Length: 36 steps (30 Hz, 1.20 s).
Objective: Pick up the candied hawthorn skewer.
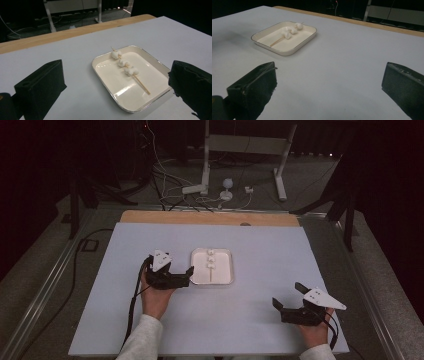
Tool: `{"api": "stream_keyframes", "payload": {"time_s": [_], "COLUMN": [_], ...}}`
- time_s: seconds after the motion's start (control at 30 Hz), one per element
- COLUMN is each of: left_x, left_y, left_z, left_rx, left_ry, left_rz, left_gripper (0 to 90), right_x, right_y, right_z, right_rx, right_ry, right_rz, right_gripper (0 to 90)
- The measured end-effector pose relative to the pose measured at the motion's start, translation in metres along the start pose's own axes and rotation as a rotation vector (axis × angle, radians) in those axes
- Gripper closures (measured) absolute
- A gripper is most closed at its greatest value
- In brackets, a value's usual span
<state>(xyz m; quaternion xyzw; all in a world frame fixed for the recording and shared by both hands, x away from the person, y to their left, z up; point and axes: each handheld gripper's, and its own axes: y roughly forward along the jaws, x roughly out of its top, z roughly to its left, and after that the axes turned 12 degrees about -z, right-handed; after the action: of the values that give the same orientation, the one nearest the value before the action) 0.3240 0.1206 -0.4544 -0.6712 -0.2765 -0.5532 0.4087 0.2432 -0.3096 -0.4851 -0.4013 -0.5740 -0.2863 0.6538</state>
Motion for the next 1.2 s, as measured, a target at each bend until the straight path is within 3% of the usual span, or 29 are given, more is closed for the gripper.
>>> {"api": "stream_keyframes", "payload": {"time_s": [0.3, 0.77, 1.03, 1.2], "left_x": [-0.006, -0.024, -0.035, -0.038], "left_y": [0.023, 0.057, 0.075, 0.087], "left_z": [-0.01, -0.02, -0.03, -0.039], "left_rx": [-0.017, -0.04, -0.067, -0.056], "left_ry": [0.009, -0.009, -0.03, -0.013], "left_rz": [0.035, 0.093, 0.154, 0.211], "left_gripper": [1.2, 1.2, 1.3, 8.1], "right_x": [0.0, -0.001, -0.001, -0.001], "right_y": [0.001, 0.001, 0.001, 0.002], "right_z": [0.0, -0.001, -0.001, -0.001], "right_rx": [0.002, 0.004, 0.004, 0.004], "right_ry": [-0.001, 0.0, -0.001, -0.002], "right_rz": [0.001, 0.006, 0.008, 0.009], "right_gripper": [0.0, 0.0, 0.0, 0.0]}}
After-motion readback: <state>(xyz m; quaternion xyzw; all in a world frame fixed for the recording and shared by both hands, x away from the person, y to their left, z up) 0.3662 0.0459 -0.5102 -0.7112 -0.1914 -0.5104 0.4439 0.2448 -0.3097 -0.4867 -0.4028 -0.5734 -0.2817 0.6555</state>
